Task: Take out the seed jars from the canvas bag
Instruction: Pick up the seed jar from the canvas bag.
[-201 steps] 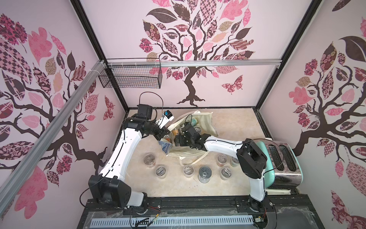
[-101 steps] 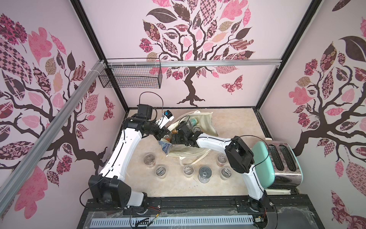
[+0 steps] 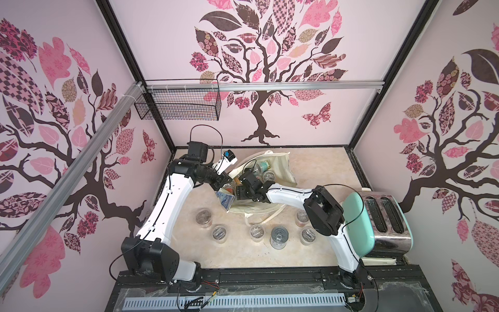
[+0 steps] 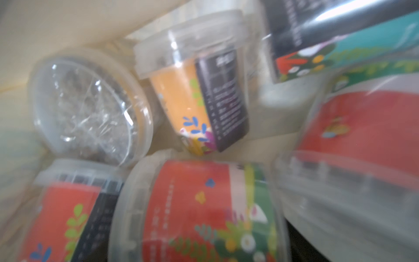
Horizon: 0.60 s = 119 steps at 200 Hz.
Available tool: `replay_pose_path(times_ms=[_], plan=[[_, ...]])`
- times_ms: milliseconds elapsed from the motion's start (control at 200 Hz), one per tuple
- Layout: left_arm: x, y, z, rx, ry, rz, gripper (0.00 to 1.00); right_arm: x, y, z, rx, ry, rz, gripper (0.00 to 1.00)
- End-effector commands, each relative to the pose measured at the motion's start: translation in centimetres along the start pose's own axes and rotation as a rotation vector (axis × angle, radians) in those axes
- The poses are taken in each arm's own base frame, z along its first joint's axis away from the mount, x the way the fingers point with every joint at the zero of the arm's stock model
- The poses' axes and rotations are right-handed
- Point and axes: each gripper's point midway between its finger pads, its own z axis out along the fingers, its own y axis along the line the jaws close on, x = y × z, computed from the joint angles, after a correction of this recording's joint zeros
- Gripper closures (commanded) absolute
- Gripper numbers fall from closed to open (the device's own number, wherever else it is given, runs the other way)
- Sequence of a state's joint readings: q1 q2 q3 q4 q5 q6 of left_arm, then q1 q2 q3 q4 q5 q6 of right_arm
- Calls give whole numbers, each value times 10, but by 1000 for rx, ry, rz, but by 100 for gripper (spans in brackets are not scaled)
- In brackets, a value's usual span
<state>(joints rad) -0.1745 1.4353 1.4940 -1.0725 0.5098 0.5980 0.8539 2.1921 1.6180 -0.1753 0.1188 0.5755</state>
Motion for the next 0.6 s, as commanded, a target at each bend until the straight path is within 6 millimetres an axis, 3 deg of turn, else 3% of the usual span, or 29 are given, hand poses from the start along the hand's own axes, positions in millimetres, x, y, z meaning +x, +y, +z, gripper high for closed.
replay_pose_path(times_ms=[0, 355, 590], plan=[[-6, -4, -4, 18, -20, 3, 100, -36, 27, -44, -132, -76, 6, 23], [-6, 4, -3, -13, -13, 0, 100, -58, 20, -103, -276, -146, 108, 26], [-13, 7, -6, -25, -24, 2, 100, -61, 8, -142, -395, -118, 198, 26]])
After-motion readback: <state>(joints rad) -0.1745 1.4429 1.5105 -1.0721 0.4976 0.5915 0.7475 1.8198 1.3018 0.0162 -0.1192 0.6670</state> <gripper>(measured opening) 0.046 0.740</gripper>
